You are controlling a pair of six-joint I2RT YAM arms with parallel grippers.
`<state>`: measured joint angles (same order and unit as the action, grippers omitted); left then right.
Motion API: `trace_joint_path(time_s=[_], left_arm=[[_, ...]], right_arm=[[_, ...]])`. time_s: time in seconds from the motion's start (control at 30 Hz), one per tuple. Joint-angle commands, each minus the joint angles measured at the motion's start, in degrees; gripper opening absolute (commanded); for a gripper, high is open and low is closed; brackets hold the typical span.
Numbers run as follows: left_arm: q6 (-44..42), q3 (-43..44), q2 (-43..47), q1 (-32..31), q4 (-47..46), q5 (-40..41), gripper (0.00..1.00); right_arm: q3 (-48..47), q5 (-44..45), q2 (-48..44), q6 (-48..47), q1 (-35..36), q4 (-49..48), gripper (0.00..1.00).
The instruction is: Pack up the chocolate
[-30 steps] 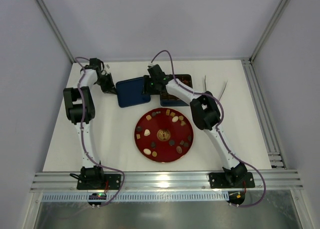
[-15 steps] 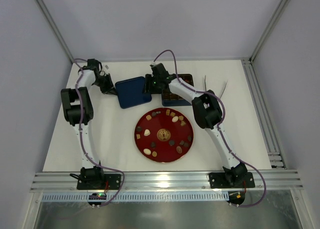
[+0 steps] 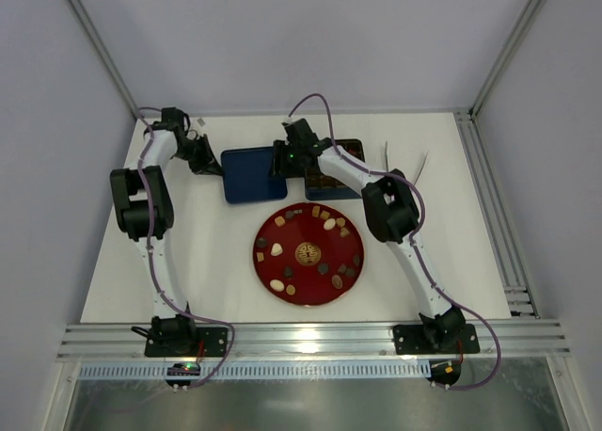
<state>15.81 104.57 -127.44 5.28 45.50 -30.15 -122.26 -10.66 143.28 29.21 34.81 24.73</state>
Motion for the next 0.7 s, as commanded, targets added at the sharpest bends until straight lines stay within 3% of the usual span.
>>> trace_joint_path(time_s=[0.0,0.27,0.43,0.67], left_arm=[[-0.4,0.5,4.7,0.3,-0.1,-4.3,0.0],[-0.3,0.6,4.7,0.7,0.2,-5.4,0.0],[-0.6,0.7,4.7,1.1,0.4,-5.3,0.0],[-0.3,0.2,5.9,1.2,0.0,-6.7,0.0]], right_arm=[[-1.6,-0.8,-4.2,-0.8,0.3,-0.6,0.55],[3.6,-5.2,-8.0,2.1,-0.3,-5.2,0.55],[9.0,-10.0,-13.9,5.2,-1.1,-13.2,0.55],[10.0,-15.7,-16.5,9.6,-2.2,-18.0,0.54]])
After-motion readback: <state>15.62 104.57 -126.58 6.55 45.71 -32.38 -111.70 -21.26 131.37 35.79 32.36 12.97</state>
